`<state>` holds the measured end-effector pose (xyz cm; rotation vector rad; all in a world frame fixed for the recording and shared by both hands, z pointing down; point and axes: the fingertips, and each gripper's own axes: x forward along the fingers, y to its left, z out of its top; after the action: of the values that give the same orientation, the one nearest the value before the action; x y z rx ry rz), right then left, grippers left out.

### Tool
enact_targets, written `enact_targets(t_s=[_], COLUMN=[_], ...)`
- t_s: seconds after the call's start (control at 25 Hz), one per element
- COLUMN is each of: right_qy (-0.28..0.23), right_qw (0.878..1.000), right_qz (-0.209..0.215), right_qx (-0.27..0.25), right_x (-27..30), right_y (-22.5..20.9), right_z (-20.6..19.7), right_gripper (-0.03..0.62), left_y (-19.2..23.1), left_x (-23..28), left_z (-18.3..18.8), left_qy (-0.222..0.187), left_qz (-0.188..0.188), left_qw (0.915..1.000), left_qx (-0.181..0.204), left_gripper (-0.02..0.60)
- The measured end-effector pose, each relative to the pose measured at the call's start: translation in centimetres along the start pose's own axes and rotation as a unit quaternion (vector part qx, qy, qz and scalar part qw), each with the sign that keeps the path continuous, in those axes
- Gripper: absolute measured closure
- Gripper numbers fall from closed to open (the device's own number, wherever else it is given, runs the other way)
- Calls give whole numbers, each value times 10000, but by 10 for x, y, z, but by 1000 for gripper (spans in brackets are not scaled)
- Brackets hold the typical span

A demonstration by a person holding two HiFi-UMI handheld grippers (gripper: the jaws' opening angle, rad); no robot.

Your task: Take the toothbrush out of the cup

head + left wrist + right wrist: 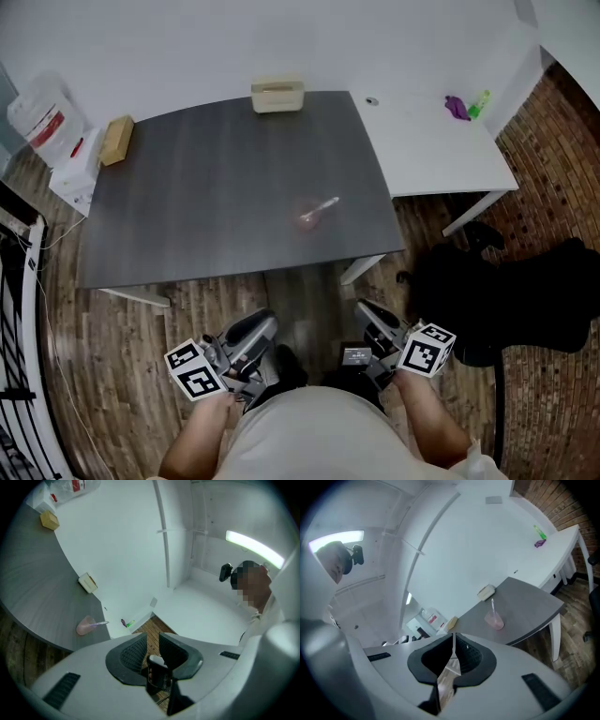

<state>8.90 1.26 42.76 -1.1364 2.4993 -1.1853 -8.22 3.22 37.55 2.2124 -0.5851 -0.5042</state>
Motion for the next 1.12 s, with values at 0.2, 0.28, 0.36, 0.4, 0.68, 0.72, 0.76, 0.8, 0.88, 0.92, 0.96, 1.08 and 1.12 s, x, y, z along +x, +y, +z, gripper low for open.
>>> enact_targets(t_s=[0.2,0.28,0.36,0.4,0.68,0.72,0.76,0.8,0.88,0.92,0.96,1.08,1.12], right_qy=[-163,-168,-129,-94,156,181,216,246,279,284,286,278,274], right_qw=[9994,9988,9979,9973,9948,9943,9935,9927,9916,9913,9911,9905,9903], right_qz=[-172,-199,-168,-144,-117,-140,-170,-206,-284,-317,-342,-419,-449], right_qx=[-252,-404,-616,-719,-1004,-1045,-1103,-1160,-1231,-1248,-1258,-1280,-1289], right_x=[12,14,17,19,36,38,39,40,41,43,44,50,51], right_y=[-4,-6,-9,-10,-26,-29,-32,-36,-44,-48,-52,-62,-65], right_z=[21,28,35,38,51,53,55,57,61,63,65,70,72], right_gripper=[580,580,580,580,580,579,579,579,579,579,579,579,579], left_y=[12,16,23,27,48,50,53,55,60,62,65,72,74], left_x=[6,10,16,18,24,26,28,30,35,37,39,45,48], left_z=[7,7,6,7,16,17,17,17,15,15,14,10,9], left_qy=[74,104,138,140,-84,-102,-110,-106,-77,-60,-43,28,59], left_qz=[-52,-37,18,65,367,396,422,447,488,506,523,555,555], left_qw=[9999,9998,9998,9998,9992,9991,9990,9989,9987,9986,9985,9983,9982], left_qx=[-109,-138,-117,-100,-92,-96,-101,-109,-141,-161,-176,-199,-198], left_gripper=[502,502,502,502,502,502,502,502,502,502,502,502,502])
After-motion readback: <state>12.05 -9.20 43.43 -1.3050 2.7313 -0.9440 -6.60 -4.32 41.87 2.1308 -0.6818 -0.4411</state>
